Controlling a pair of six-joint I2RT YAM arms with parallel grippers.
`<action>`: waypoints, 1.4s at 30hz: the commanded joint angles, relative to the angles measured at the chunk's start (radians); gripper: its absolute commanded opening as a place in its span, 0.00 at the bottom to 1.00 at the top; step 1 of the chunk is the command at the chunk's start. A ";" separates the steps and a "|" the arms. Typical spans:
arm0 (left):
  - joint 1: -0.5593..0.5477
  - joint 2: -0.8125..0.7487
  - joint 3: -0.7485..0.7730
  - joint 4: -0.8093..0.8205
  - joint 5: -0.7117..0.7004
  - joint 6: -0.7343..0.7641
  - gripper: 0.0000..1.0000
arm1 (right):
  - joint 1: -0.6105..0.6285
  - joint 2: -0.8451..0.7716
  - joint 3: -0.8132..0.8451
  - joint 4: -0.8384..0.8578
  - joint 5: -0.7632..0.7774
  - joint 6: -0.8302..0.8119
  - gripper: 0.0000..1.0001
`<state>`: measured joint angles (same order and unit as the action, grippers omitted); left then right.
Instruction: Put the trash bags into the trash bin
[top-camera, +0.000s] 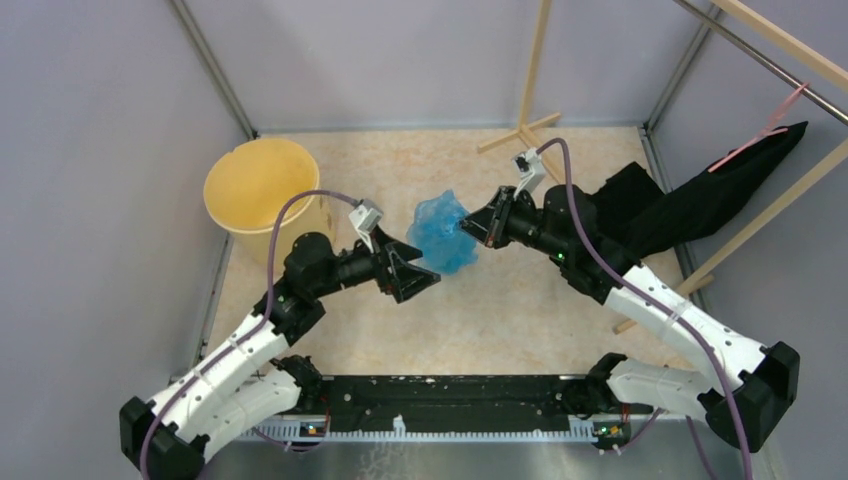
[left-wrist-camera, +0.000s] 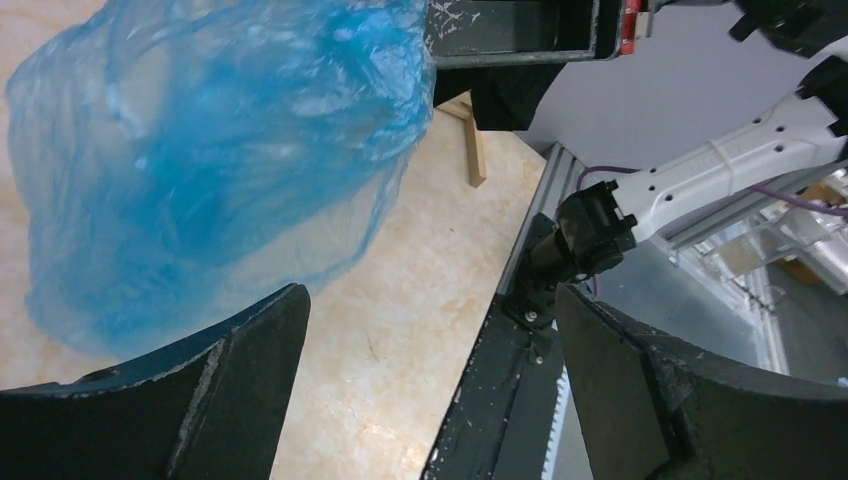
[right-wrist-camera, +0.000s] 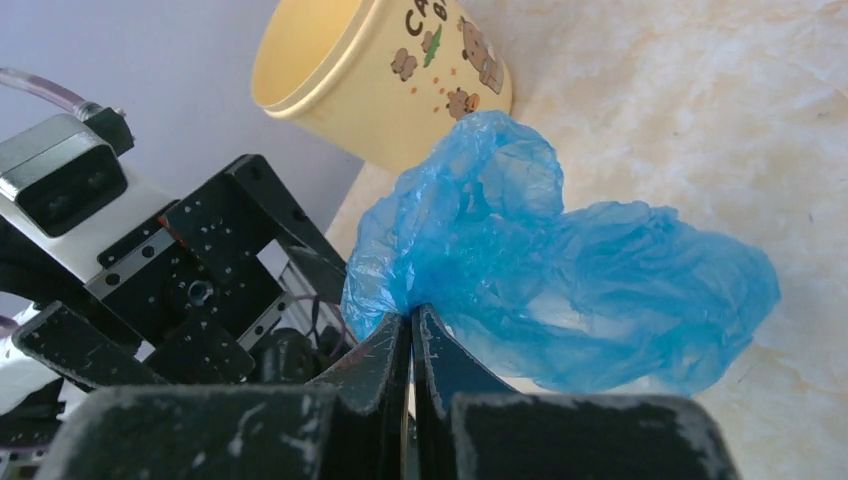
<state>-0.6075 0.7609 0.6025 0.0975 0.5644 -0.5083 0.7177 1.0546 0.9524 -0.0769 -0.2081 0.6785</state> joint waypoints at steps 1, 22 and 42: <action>-0.117 0.110 0.106 -0.080 -0.173 0.150 0.99 | -0.002 -0.004 0.082 -0.029 -0.041 0.047 0.00; -0.210 0.198 0.214 -0.284 -0.671 0.116 0.39 | -0.003 -0.001 0.086 0.013 -0.058 0.003 0.00; -0.210 0.114 0.110 -0.211 -0.447 0.049 0.88 | -0.002 0.007 0.023 0.043 -0.063 0.039 0.00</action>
<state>-0.8146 0.7639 0.6949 -0.1574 0.0071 -0.4461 0.7174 1.0931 0.9615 -0.0975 -0.2462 0.6815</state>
